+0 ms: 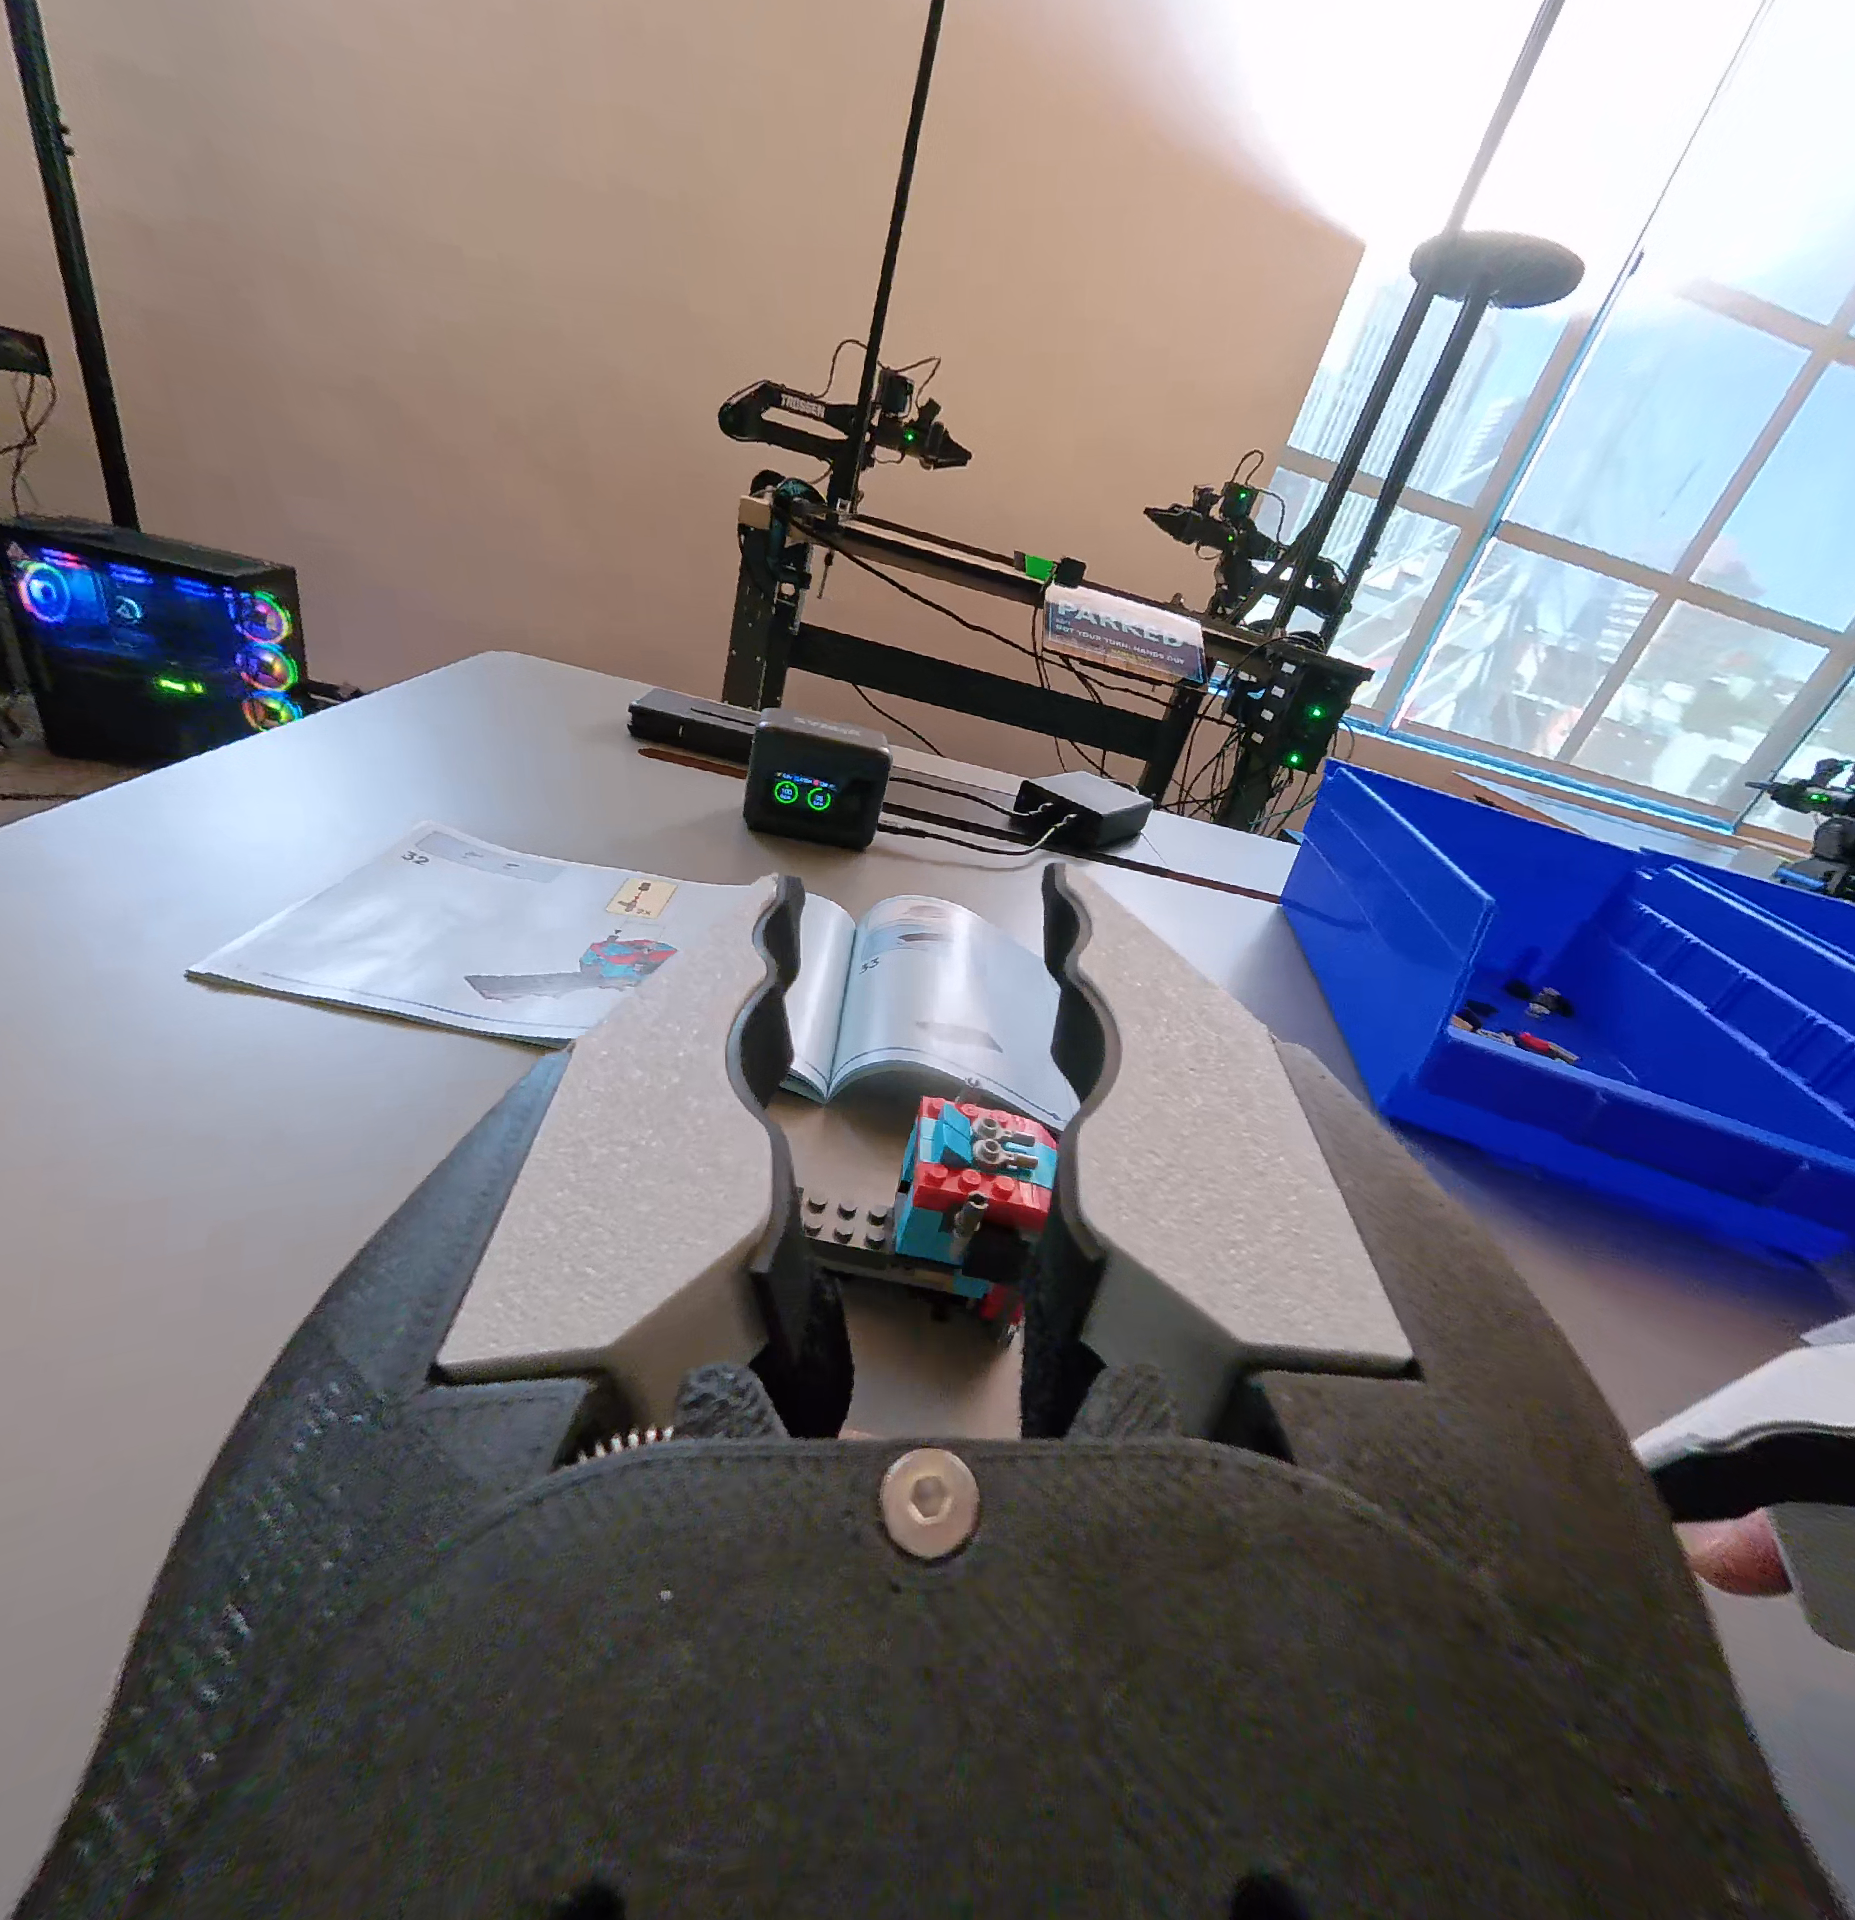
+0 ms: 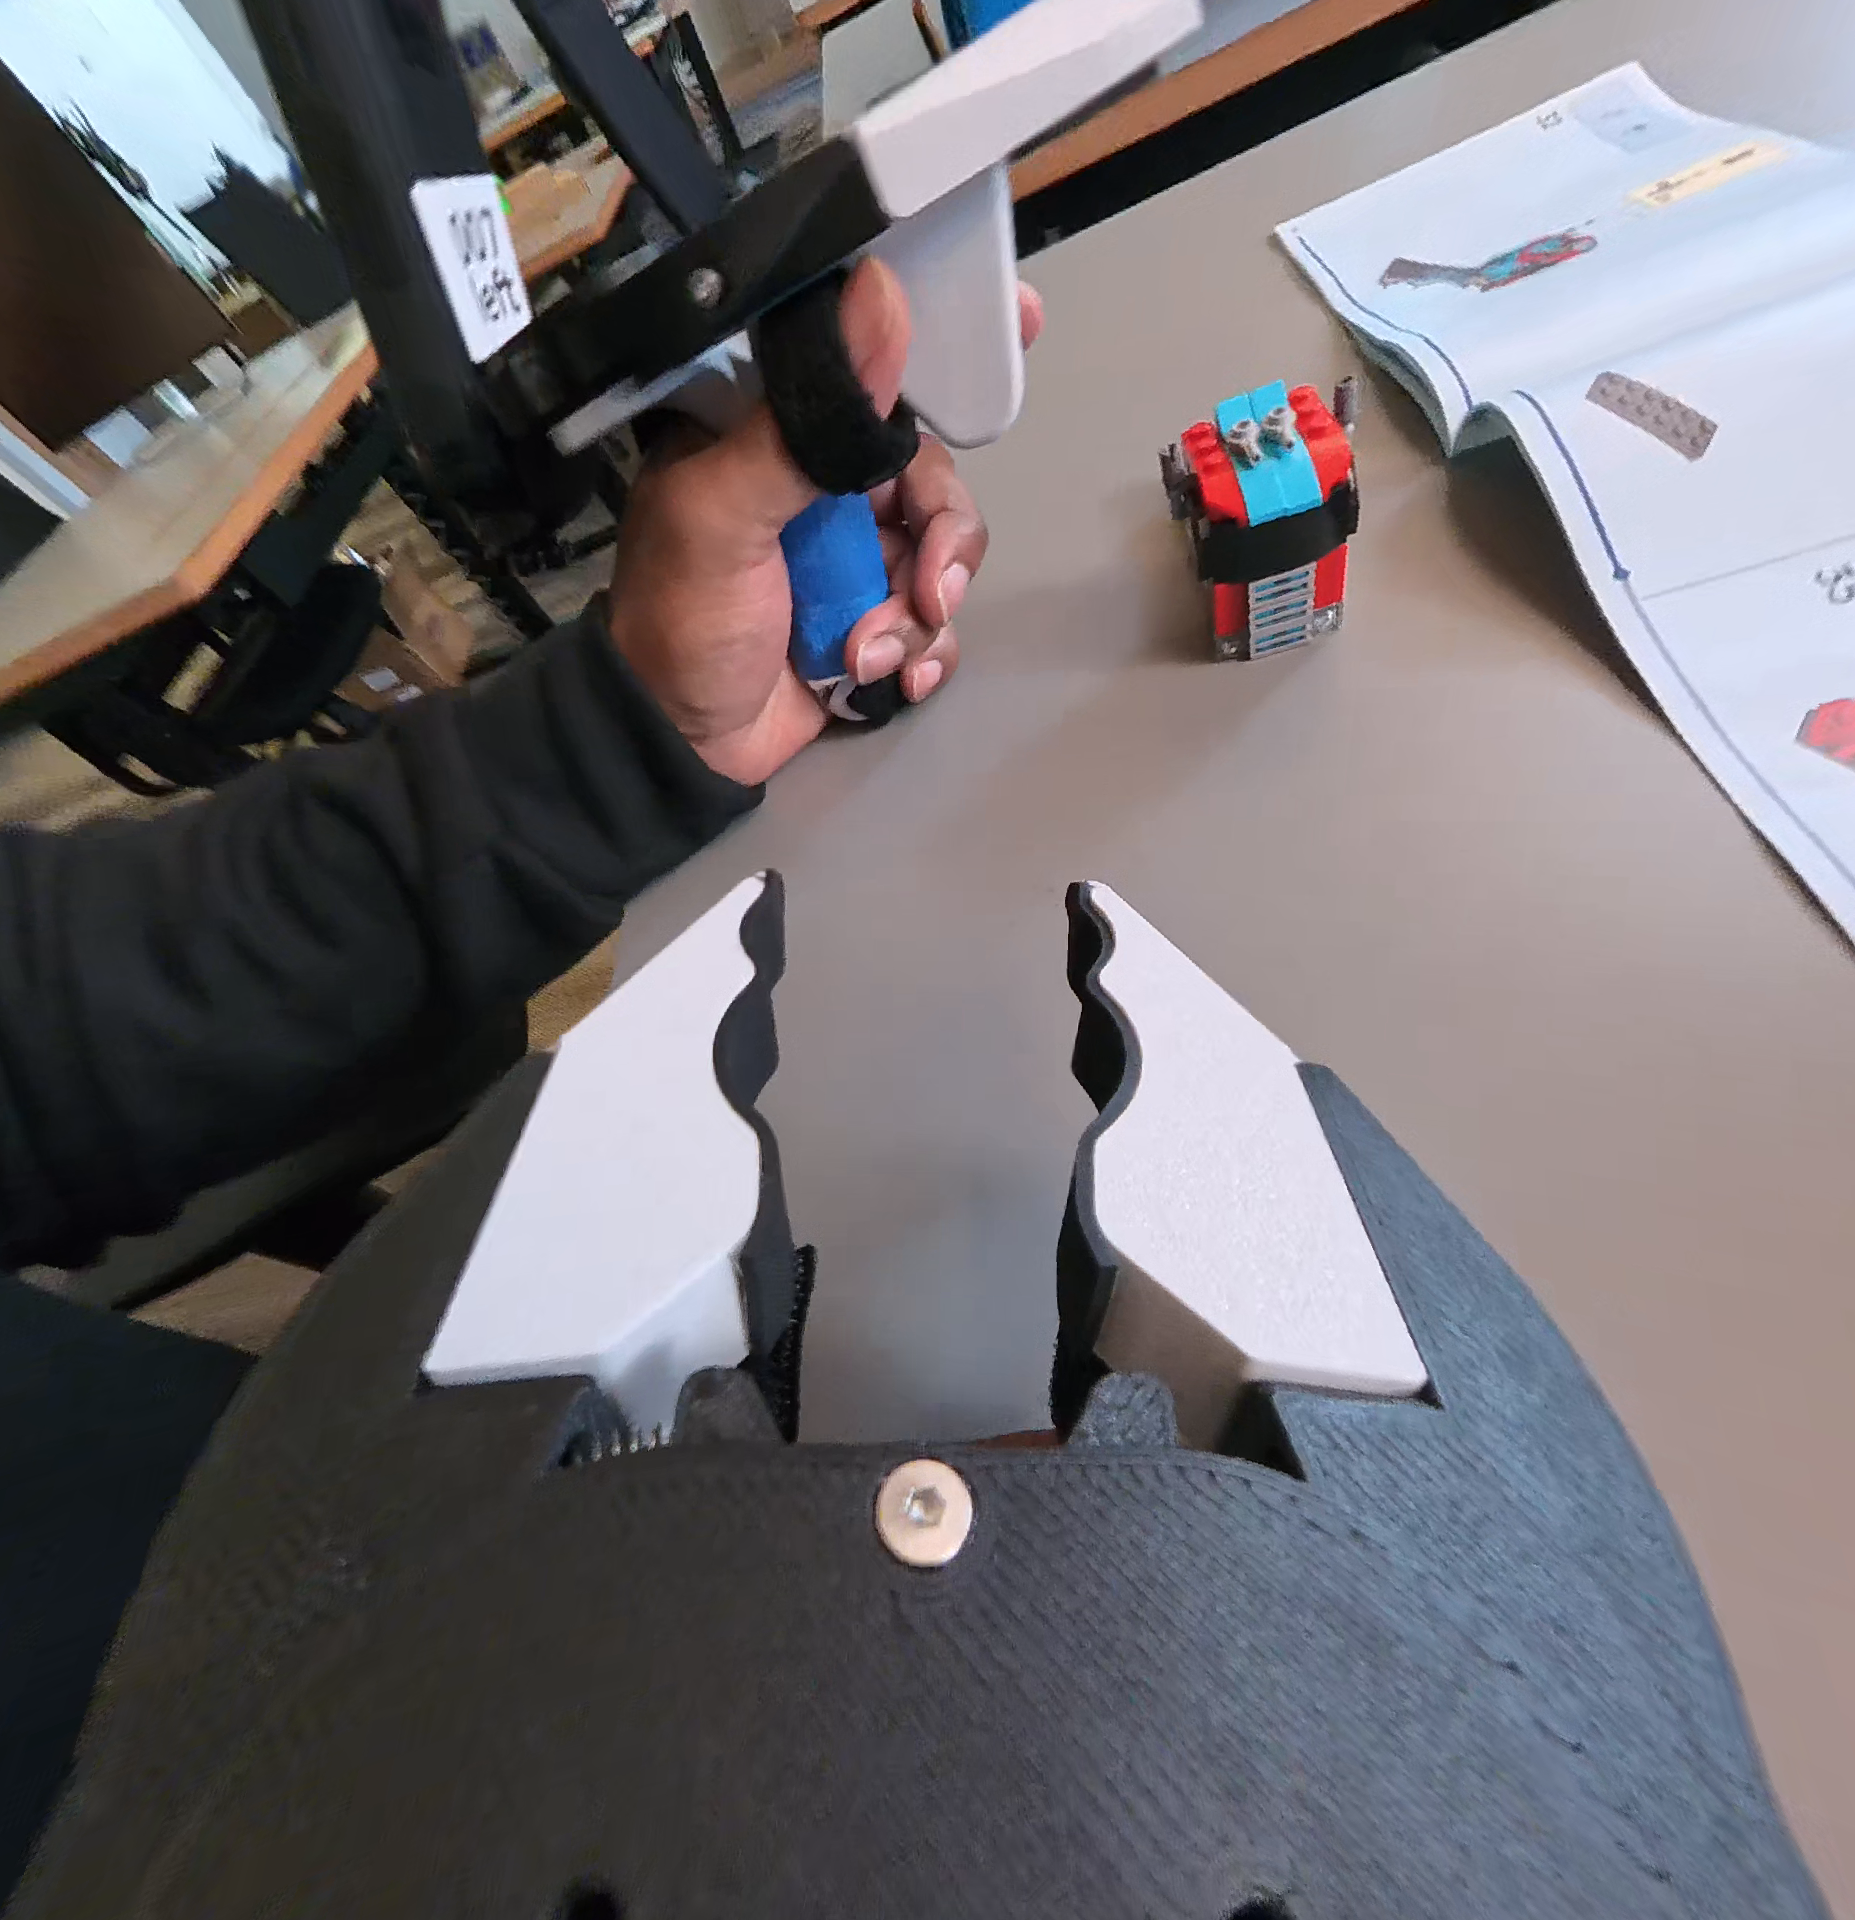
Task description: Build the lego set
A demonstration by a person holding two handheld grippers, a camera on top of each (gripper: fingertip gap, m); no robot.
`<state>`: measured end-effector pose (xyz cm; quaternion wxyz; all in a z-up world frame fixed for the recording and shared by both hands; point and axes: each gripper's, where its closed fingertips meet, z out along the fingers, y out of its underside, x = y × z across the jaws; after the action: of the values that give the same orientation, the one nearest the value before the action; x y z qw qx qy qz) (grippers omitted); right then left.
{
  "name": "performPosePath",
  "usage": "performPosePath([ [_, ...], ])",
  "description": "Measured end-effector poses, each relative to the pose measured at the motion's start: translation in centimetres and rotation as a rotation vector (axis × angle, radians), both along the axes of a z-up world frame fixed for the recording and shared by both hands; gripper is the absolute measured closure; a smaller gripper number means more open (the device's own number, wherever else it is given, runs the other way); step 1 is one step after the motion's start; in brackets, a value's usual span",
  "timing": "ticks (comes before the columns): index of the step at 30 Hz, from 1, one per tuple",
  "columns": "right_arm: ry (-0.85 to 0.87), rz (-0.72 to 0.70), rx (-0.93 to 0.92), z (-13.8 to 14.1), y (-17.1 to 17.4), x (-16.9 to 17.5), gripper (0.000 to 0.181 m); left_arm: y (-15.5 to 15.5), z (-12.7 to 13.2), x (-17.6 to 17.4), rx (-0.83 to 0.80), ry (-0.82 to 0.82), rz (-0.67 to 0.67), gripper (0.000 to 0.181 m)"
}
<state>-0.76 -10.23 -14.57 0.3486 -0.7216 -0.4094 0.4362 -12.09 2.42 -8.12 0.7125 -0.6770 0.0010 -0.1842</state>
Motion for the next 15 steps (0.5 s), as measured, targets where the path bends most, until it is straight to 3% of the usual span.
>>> performPosePath([
  [15, -0.015, -0.001, -0.143, -1.0, 1.3, -1.1, 0.129, 0.4, -0.5, -0.4, -0.046, -0.056, -0.021, 0.134],
])
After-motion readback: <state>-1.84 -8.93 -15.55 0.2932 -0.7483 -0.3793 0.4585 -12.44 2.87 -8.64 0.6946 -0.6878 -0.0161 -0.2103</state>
